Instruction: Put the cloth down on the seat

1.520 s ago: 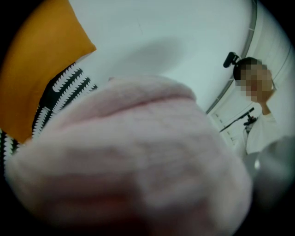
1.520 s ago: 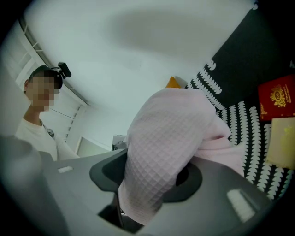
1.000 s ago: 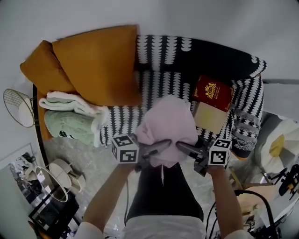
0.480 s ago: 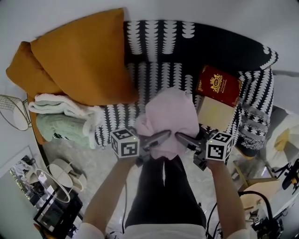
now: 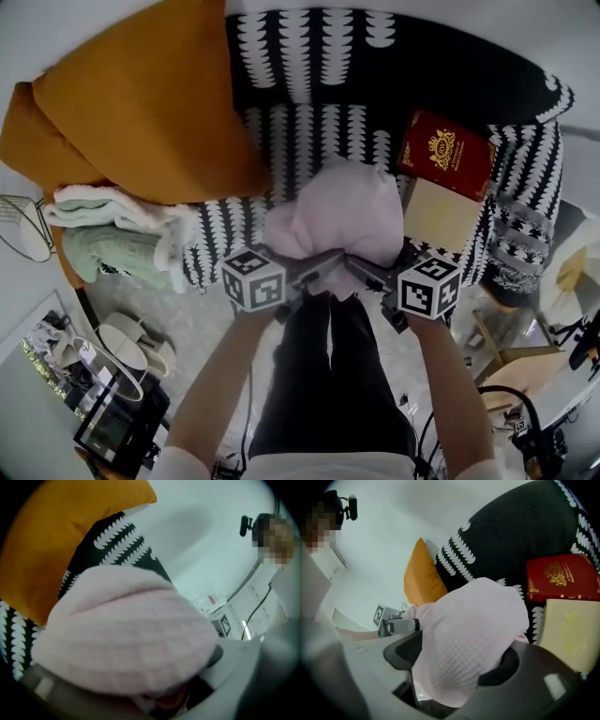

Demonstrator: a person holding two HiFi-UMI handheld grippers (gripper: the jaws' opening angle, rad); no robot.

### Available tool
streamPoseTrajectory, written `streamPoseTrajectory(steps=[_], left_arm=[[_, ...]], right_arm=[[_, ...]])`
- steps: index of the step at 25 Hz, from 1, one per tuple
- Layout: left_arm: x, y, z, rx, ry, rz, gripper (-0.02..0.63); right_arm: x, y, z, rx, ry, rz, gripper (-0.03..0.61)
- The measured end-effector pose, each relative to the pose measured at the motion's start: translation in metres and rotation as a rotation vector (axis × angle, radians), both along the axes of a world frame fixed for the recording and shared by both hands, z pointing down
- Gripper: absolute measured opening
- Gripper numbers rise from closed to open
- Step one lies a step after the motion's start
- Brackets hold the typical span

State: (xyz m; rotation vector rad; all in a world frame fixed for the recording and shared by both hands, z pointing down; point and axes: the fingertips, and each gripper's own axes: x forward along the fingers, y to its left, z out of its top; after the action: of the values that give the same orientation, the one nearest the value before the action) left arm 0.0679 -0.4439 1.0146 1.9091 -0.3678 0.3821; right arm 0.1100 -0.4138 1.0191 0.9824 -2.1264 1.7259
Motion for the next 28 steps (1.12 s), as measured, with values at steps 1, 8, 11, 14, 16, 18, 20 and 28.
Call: streamPoseTrajectory(steps=[1,8,11,14,16,18,20,28], left_arm=[[-0.003,-0.001,0.004,0.002,-0.016,-0.017,0.408],[-0.017,0.013,0.015,-0.010,-0.074,-0.044,0.446],[-0.022,0.019,0.010,-0.014,-0.087,-0.059,0.446],[-0.024,0.026,-0.001,-0.019,-0.104,-0.074,0.453],[-0.026,0.032,-0.011,-0.026,-0.116,-0.088,0.465],[-0.028,0.037,-0.024,-0.031,-0.129,-0.099,0.472],[-0.030,0.041,-0.038,-0.033,-0.151,-0.107,0.486],[-0.045,0.056,-0.103,-0.069,-0.233,-0.154,0.489]], right_arm=[[0.002,0.001,0.003,-0.009,0.013,0.011,0.360],[0.012,0.015,0.007,-0.019,0.090,0.021,0.405],[0.014,0.019,-0.004,-0.007,0.093,0.041,0.393],[0.012,0.025,-0.019,-0.003,0.093,0.040,0.393],[0.007,0.030,-0.031,0.000,0.087,0.032,0.393],[0.004,0.034,-0.046,0.005,0.082,0.024,0.393],[0.004,0.038,-0.061,0.007,0.086,0.016,0.393],[0.031,0.084,-0.100,-0.133,0.282,-0.116,0.380]])
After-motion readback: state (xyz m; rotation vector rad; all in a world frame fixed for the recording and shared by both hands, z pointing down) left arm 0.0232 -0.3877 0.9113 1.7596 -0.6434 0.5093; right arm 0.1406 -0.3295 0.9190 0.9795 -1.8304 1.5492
